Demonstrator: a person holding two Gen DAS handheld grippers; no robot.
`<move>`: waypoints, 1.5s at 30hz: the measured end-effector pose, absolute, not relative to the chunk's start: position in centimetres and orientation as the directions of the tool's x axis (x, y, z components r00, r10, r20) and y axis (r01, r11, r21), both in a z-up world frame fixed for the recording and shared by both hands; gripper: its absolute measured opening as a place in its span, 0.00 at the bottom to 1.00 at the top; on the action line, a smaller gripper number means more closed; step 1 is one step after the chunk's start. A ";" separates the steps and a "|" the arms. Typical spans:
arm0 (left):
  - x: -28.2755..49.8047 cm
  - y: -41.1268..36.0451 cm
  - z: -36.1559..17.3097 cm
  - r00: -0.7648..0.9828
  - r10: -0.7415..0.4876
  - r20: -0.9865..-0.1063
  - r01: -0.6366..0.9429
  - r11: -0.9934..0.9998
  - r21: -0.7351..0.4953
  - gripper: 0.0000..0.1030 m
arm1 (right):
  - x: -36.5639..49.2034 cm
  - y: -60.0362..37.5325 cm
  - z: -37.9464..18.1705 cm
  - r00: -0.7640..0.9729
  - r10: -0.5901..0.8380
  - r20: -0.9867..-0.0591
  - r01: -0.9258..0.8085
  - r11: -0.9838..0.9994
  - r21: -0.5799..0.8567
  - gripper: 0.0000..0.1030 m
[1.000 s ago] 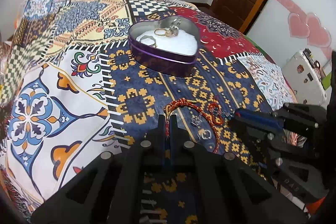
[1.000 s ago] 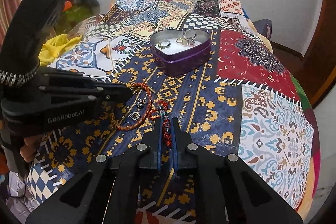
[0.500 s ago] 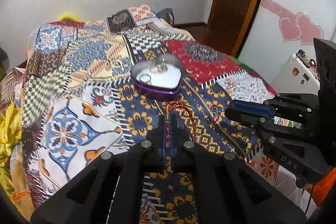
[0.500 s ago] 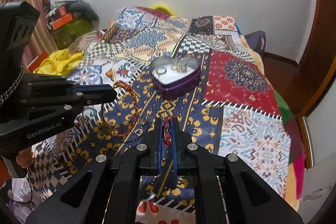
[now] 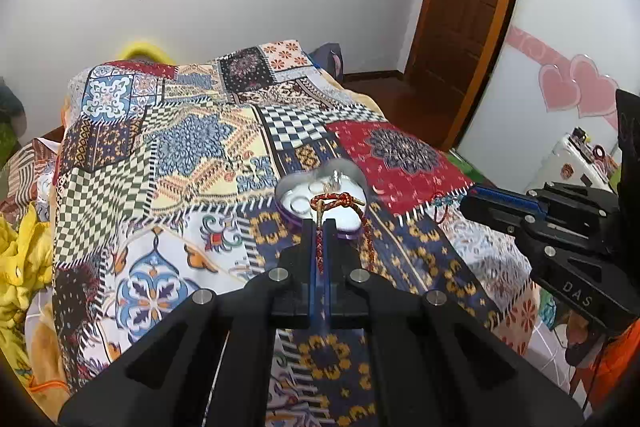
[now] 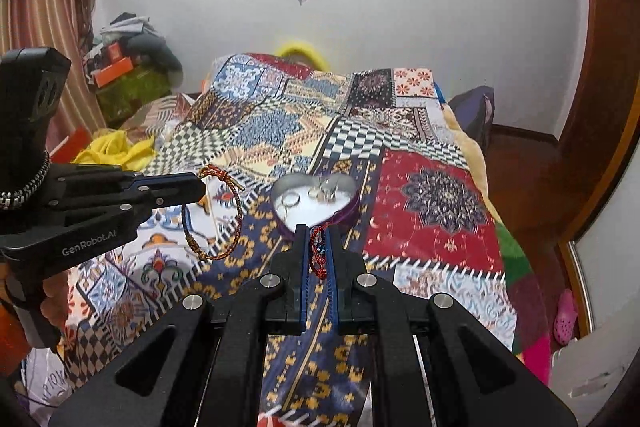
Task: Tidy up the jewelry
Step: 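Lower both red bracelets into the heart tin and open both tools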
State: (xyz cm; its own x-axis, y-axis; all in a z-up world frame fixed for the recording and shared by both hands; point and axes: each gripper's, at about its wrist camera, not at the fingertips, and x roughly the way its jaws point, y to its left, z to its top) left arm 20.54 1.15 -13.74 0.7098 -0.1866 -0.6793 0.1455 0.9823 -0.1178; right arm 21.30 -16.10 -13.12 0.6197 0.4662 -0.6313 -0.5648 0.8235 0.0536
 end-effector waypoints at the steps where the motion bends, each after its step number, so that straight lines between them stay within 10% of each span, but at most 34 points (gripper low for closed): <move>1: 20.9 1.2 -13.6 0.713 -0.187 -0.676 0.144 0.982 -0.120 0.01 | 21.6 -16.1 -13.1 0.621 0.469 -0.629 -0.565 0.823 0.056 0.07; 45: 31.9 2.4 -19.3 0.611 -0.265 -0.746 0.137 0.963 -0.231 0.01 | 29.7 -11.1 -18.0 0.476 0.514 -0.714 -0.637 0.761 0.124 0.07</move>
State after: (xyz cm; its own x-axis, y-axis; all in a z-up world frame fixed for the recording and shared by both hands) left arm 31.86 2.40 -19.35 0.6114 -0.2653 -0.7455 0.1368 0.9634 -0.2306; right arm 29.71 -11.06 -17.96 0.4756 0.5139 -0.7139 -0.6367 0.7611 0.1237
